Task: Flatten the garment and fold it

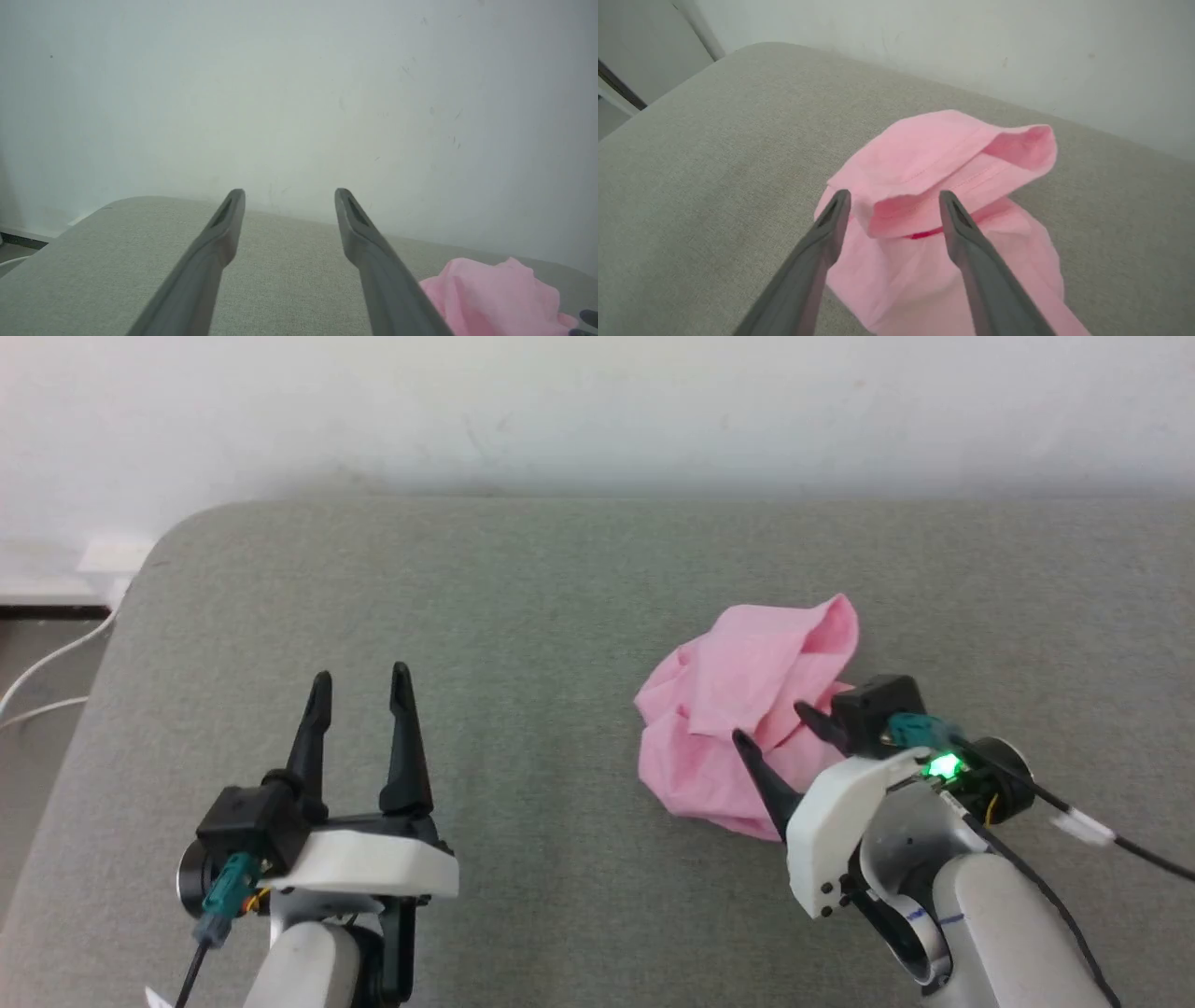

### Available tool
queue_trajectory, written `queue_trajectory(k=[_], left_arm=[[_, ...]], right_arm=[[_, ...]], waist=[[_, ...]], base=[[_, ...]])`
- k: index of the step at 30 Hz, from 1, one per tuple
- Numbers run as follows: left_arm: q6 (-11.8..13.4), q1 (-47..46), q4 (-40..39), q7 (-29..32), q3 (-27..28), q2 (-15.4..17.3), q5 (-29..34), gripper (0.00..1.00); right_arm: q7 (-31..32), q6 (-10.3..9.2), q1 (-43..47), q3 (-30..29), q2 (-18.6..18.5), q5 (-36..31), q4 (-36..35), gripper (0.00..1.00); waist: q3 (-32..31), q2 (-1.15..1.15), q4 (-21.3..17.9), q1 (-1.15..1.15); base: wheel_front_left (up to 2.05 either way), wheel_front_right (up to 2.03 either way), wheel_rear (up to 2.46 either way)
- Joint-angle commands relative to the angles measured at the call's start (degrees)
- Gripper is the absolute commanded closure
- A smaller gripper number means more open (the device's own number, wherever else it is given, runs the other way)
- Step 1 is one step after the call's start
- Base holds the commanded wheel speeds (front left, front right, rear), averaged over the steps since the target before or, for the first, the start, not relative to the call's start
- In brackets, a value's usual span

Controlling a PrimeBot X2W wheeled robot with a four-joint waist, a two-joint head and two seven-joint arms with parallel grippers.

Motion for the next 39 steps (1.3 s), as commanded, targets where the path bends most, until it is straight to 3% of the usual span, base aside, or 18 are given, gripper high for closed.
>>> queue_trajectory(k=[1, 6, 7, 8, 10, 21, 25, 31, 39], left_arm=[[0.02, 1.5, -0.97, -0.25, 1.18, -0.83, 1.35, 0.0], [-1.64, 2.06, -2.1, -0.26, 3.85, -3.13, 3.34, 0.0], [-2.0, 1.98, -2.09, -0.26, 4.15, -3.47, 3.57, 0.0], [-2.32, 1.89, -2.05, -0.26, 4.44, -3.75, 3.76, 0.0], [-2.96, 1.76, -1.83, -0.26, 4.83, -4.19, 3.99, 0.0], [-4.13, 1.63, -0.89, -0.27, 6.95, -4.86, 4.98, 0.0], [-4.46, 1.3, -0.78, -0.27, 6.81, -4.88, 5.21, 0.0], [-4.32, 1.63, -0.79, -0.27, 6.22, -4.89, 5.04, 0.0], [-4.47, 1.5, -0.52, -0.27, 5.33, -4.9, 5.09, 0.0]], right_arm=[[3.77, -0.05, -1.32, -0.06, 0.03, 0.08, 1.34, 0.0], [10.54, -0.05, -4.11, 2.04, -0.17, -0.87, 3.36, 0.0], [11.26, -0.05, -4.52, 2.37, -0.23, -0.72, 3.78, 0.22], [11.89, -0.05, -4.92, 2.76, -0.44, -0.77, 4.11, 0.6], [12.32, -0.05, -5.69, 3.17, -0.62, -0.59, 4.34, 1.0], [-0.89, -0.05, -22.07, 9.19, -0.16, 3.05, 0.92, 1.0], [-6.31, -0.05, -28.33, 8.63, 0.02, 4.67, -0.34, 1.0], [-7.67, -0.05, -27.05, 1.26, -0.54, 6.1, 0.23, 1.0], [-1.88, -0.05, -15.69, -9.5, -6.33, 1.28, 11.8, 1.0]], waist=[[1.15, 0.0, 2.67, 0.0], [3.01, 0.0, 5.49, 0.0], [3.25, 0.0, 5.95, 0.0], [3.45, 0.0, 6.35, 0.0], [3.72, 0.0, 7.04, 0.0], [3.22, 0.0, 6.26, 0.0], [2.76, 0.0, 5.86, 0.0], [2.38, 0.0, 5.52, 0.0], [3.6, 0.0, 5.09, 0.0]], base=[[0.0, 0.0, 0.0], [0.0, 0.0, 0.0], [0.0, 0.0, 0.0], [0.0, 0.0, 0.0], [0.0, 0.0, 0.0], [0.0, 0.0, 0.0], [0.0, 0.0, 0.0], [0.0, 0.0, 0.0], [0.0, 0.0, 0.0]])
